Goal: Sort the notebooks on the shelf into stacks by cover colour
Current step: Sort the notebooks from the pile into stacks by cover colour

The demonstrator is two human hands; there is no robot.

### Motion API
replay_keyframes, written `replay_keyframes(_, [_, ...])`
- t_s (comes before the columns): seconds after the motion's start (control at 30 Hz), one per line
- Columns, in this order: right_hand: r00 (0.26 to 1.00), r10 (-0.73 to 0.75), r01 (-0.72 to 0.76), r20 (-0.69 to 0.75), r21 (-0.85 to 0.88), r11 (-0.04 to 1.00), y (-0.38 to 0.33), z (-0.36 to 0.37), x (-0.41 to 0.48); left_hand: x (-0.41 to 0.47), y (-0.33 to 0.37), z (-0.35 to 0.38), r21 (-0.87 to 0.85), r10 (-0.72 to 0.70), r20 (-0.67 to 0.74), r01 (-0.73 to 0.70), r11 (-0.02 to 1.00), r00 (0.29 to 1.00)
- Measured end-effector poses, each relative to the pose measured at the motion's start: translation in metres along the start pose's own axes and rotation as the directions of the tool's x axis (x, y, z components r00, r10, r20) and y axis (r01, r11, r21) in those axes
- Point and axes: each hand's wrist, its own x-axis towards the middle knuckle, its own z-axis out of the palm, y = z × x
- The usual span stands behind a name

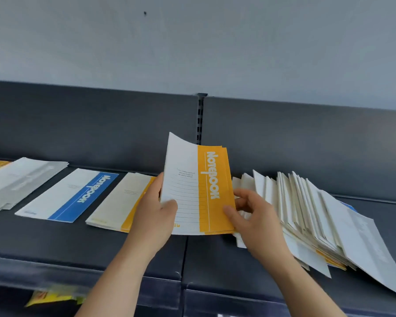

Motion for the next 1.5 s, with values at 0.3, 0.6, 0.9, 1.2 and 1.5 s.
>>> replay_keyframes(0.3, [0.996,0.034,-0.017,0.085,-0.194,0.981,-0.033,0.112,0.009,0.048,-0.063,-0.092,0.281,0.018,-0.123,0.018,0.96,0.992])
replay_keyframes(0.6, [0.993,0.091,-0.046,0.075,-0.458,0.888,-0.02,0.171,0.009,0.076,-0.114,-0.12,0.517,-0.013,-0.034,0.028,0.856,0.999])
replay_keyframes(0.9, [0.993,0.083,-0.027,0.082,-0.526,0.85,-0.033,0.163,0.003,0.068,-0.104,-0.118,0.658,0.051,-0.04,-0.012,0.753,0.998])
replay_keyframes(1.2, [0.985,-0.132,0.069,-0.111,-0.449,0.891,-0.043,0.064,-0.01,0.038,-0.036,-0.053,0.377,0.307,0.045,-0.301,0.876,0.951])
replay_keyframes(1.5, [0.932,-0.003,-0.198,-0.363,-0.515,0.834,0.019,-0.104,-0.019,0.009,0.025,0.077,0.114,0.308,0.198,-0.334,0.936,0.93])
